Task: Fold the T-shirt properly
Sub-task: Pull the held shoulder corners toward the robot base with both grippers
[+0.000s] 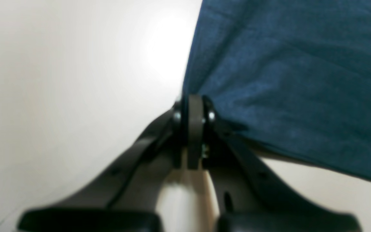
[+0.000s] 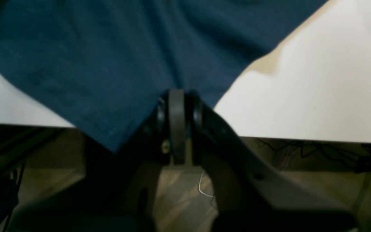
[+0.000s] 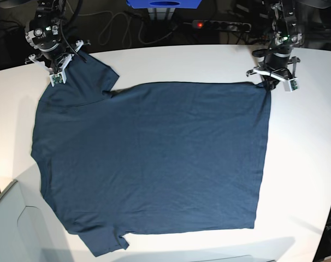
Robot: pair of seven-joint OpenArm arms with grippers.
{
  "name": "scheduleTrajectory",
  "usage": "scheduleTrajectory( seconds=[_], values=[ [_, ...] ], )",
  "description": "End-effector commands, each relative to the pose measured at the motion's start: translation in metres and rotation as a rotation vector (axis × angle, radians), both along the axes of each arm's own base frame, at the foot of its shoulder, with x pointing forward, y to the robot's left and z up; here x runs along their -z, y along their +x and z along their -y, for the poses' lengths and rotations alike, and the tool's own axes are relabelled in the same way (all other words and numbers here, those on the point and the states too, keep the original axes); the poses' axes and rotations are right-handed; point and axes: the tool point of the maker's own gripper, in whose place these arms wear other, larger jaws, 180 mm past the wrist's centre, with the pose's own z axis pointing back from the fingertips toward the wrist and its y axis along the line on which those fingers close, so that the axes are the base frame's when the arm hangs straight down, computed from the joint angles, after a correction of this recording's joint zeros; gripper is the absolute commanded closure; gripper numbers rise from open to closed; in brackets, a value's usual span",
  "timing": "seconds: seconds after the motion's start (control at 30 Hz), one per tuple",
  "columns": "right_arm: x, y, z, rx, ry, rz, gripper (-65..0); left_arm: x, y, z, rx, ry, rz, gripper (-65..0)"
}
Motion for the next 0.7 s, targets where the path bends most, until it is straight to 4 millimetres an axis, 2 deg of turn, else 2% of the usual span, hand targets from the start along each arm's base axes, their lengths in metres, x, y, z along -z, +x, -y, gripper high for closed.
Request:
scheduleTrajectory(
  seconds=[0.0, 0.17, 0.23, 0.4, 0.5, 0.6, 0.67],
  values=[
    [-0.011, 0.007, 0.000, -0.028, -0.012, 0.039, -0.2, -0.013, 0.005, -0.004, 0.009, 0.025, 0.040, 0.0],
    [-0.032, 0.019, -0.004, -0.049, -0.028, 0.104, -0.2, -0.030, 0.011, 0.002, 0.030, 0.037, 0.080, 0.0],
    [-0.037, 0.020, -0.004, -0.052, -0.033, 0.111, -0.2, -0.030, 0.011, 0.002, 0.030, 0.037, 0.081, 0.0],
    [-0.032, 0.014, -0.005, -0.052, -0.030, 0.090, -0.7, -0.027, 0.009, 0.001, 0.027, 0.036, 0.073, 0.0],
    [-0.032, 0.013, -0.005, -0.051, -0.029, 0.087, -9.9, -0.027, 0.009, 0.001, 0.027, 0.036, 0.073, 0.0],
    [-0.028, 0.013, -0.008, -0.035, -0.013, 0.084, -25.9, -0.027, 0.009, 0.001, 0.027, 0.036, 0.073, 0.0],
    [-0.024, 0.014, -0.007, -0.027, -0.008, 0.079, -32.6, -0.028, 0.010, 0.001, 0.028, 0.036, 0.076, 0.0]
  ],
)
